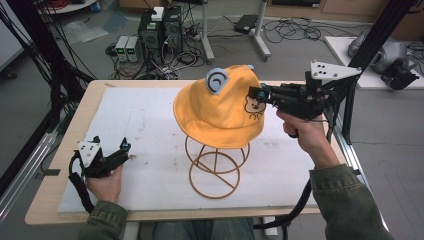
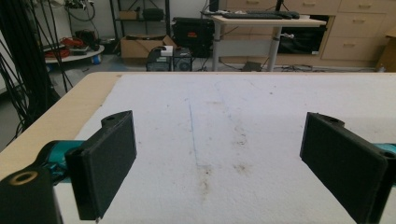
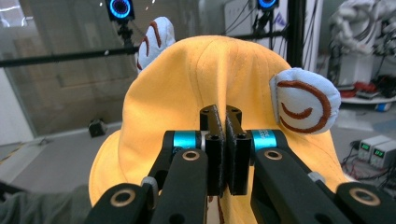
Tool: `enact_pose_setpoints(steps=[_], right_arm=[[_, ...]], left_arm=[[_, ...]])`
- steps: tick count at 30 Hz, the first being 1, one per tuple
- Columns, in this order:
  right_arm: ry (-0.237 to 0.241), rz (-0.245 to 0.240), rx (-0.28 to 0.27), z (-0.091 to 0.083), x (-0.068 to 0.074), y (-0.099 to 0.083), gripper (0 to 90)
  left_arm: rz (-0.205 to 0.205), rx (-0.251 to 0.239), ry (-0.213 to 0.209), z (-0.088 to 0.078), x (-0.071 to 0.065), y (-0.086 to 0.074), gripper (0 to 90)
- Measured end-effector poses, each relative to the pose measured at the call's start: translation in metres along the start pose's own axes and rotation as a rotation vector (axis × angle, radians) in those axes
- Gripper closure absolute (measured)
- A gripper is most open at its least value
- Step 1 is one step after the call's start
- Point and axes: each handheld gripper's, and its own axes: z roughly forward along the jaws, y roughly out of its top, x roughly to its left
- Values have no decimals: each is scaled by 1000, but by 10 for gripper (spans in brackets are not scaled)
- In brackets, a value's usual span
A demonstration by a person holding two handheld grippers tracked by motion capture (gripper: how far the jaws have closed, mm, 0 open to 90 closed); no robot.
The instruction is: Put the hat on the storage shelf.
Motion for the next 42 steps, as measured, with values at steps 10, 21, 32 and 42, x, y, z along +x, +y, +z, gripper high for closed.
enact_pose_setpoints(steps=[10,21,32,42], right_arm=[[70,6,140,18,4,-40,887],[92,19,95,14,3,-52,613],[-219,51,-77,-20,-2,-58,179],[-742,9,-219,-51,4,-76,143]], left_arm=[[-16,4,-8,-1,0,-1,110],[-17,2,-5,-1,0,-1,111],[-4,-5,9,-1,0,-1,111],[6,-7,17,-3,-1,0,110]])
